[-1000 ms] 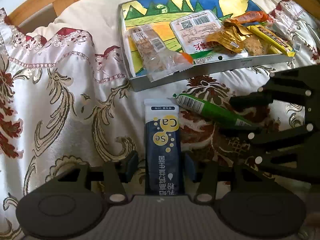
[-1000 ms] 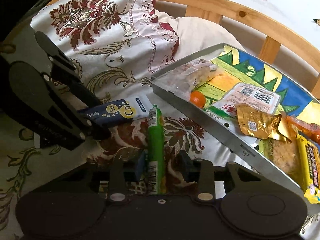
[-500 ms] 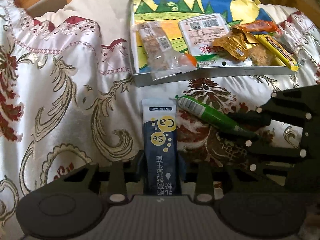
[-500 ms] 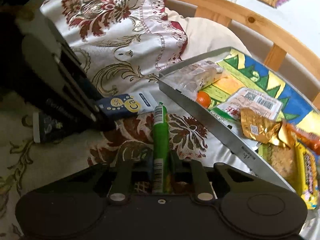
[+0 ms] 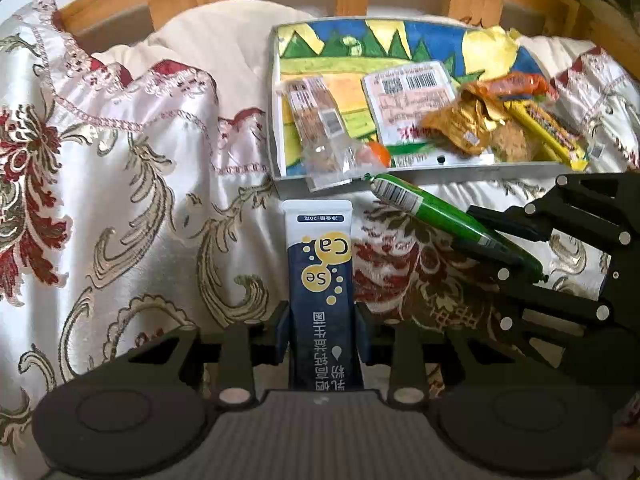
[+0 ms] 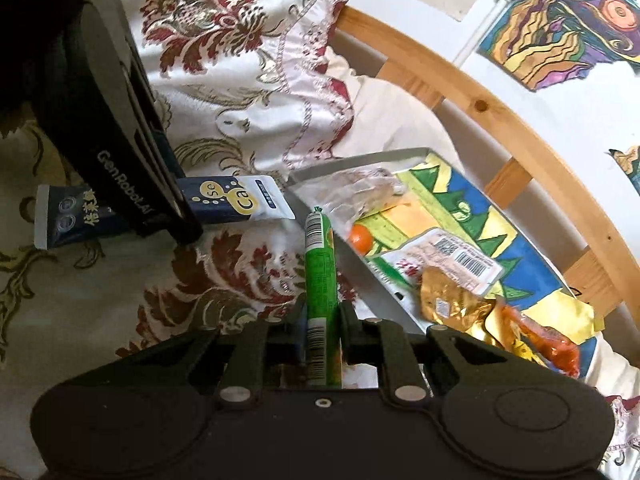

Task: Organize snacks
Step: 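Carry the blue tube with the left tool while the right tool carries the green sausage to the tray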

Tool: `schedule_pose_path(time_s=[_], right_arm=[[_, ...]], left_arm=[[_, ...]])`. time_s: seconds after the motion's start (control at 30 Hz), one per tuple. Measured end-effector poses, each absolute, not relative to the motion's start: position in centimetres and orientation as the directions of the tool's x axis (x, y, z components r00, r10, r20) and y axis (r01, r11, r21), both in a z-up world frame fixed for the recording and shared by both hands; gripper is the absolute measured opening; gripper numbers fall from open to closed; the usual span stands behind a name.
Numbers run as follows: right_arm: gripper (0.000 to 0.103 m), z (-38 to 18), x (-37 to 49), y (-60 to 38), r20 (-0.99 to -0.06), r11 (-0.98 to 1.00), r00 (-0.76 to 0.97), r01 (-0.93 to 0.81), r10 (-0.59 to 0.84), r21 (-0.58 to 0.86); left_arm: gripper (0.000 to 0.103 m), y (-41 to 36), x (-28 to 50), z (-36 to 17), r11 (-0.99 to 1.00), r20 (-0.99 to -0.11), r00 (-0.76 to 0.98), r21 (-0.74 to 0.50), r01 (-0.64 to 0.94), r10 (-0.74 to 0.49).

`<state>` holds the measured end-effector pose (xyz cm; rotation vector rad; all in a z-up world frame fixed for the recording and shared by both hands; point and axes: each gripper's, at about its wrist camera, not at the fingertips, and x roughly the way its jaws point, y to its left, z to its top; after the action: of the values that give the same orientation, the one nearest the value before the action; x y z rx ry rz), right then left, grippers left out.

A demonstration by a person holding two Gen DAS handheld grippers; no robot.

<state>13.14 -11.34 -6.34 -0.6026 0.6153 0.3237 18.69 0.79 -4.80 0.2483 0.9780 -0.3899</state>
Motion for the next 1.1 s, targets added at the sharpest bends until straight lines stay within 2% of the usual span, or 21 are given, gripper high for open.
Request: schedule_pose_path(time_s=[0.57,0.7,0.83,1.1], right_arm=[[0.017,-4.3,13.5,-13.0,-0.586,0.868,0.802,-0.367,0.114,-0.334],[0.017,-4.1,13.7,-13.1,-0.58,0.874,0.806,-0.361,0.119,-0.324],[0.017,-3.8,14.0,-13.3,-0.565,0.884,0.815,-0.351,0.127,-0.308],[0.017,-1.8,15.9,-15.4,-0.498,0.927,0.86,-0.27,0.111,-0.26]], left_arm=[[0.036,1.9,18.8,-2.7,0.946,-0.742,0.627,-0.026,0.323,-0.235],[0.036,1.7,18.9,-2.4,0.96,-0.724,0.662,0.0,0.279,-0.193],[0.036,1.1,18.8,-1.4,0.965,-0.684,0.706,0.011,0.26,-0.183],[0.036,-1.9,22.0,1.0,0.969,-0.578,0.782,-0.064,0.24,-0.232]])
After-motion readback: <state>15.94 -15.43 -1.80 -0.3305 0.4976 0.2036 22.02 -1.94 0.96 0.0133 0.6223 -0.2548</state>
